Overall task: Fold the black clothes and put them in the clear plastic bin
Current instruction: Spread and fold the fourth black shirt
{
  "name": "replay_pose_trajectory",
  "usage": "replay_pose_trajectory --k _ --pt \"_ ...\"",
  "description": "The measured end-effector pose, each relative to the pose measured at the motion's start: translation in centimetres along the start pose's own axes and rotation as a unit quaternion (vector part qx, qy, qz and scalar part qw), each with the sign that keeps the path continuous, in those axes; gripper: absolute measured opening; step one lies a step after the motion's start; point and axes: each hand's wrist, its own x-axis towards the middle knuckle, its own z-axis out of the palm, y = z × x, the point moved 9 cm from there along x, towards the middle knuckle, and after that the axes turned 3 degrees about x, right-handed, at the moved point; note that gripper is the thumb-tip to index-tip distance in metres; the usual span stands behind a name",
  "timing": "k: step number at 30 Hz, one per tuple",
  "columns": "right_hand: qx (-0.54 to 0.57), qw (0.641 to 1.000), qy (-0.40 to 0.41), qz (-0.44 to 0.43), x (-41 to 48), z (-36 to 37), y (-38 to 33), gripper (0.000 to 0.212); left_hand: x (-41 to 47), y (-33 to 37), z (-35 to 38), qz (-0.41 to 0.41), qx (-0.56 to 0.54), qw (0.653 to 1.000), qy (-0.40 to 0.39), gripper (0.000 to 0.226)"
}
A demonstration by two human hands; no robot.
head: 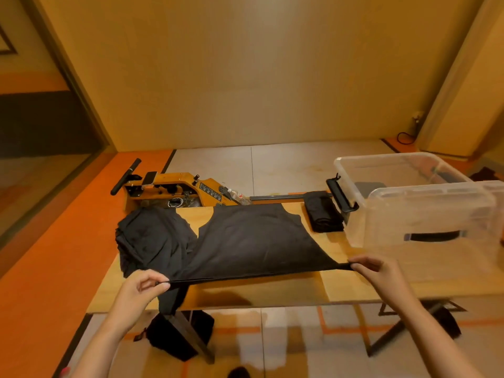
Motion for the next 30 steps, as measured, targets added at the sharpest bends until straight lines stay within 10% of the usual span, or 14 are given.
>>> replay_pose_trajectory --k 15,30 --pt "-0.015 1.000 -0.008 0.006 -9.1 -1.1 4.6 0.019 -8.1 -4.9 2.4 -0.097 -0.045 0.994 -0.030 0.005" --pt "0.101 0.994 0.023 0.037 0.5 0.3 1.6 0.014 3.0 -1.7 0.9 -0.040 -0.006 0.999 -0.034 0.004"
